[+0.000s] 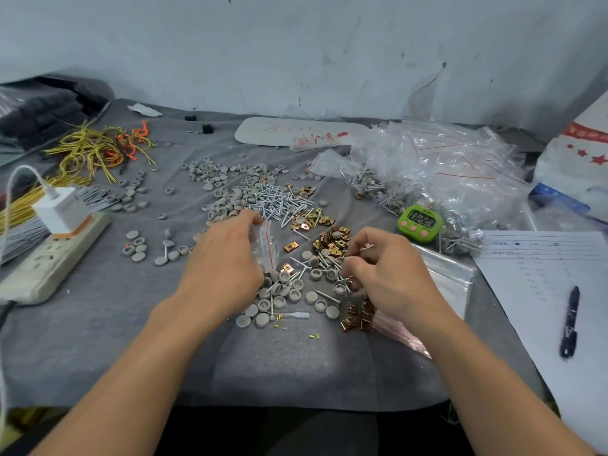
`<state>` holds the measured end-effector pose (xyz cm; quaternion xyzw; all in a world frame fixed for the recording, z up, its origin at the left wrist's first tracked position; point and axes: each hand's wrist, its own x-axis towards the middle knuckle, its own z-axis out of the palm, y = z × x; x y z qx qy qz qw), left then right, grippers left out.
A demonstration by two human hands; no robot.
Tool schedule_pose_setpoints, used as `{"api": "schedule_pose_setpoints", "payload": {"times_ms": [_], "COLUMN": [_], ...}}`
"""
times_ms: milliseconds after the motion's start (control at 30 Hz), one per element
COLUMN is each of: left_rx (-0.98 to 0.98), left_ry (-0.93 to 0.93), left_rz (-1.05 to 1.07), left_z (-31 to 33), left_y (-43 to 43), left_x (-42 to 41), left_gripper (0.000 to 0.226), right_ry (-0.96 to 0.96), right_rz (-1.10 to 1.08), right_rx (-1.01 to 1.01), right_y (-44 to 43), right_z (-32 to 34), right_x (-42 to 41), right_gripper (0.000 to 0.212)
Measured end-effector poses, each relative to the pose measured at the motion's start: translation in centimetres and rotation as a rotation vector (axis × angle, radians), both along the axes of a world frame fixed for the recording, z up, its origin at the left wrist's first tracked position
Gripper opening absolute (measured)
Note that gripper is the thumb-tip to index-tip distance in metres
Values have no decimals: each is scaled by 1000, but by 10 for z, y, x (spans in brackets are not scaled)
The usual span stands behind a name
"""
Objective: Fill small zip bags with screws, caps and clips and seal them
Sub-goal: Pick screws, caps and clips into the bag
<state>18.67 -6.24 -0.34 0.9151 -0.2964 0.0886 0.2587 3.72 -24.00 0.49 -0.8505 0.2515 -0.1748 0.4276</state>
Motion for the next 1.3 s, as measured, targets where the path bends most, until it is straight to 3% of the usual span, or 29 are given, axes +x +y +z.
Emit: {"api": "schedule_pose_setpoints", "payload": {"times_ms": [200,367,500,633,800,1300], "left_rx": [-38,-74,-86,-98,-79,-107], "left_ry": [19,8,8,11,11,-10], "left_rz": [-27,-59,-55,-53,-59,-110], "left_z": [1,3,4,4,5,5], "left_y": [-5,-4,-2,1,1,-2], "left_x": [-10,-12,-12,-11,-12,-16], "left_gripper": [65,62,62,62,61,54], "right_ry": [-165,-228,-234,-221,-234,-293], "right_rz": [175,281,273,259,198,105], "right_rx": [567,827,955,844,537,83], "right_y": [18,26,28,32,35,45], "right_z": [8,8,6,5,1,6], "right_x": [15,23,29,31,33,26], "right_gripper": [33,49,44,32,23,29]}}
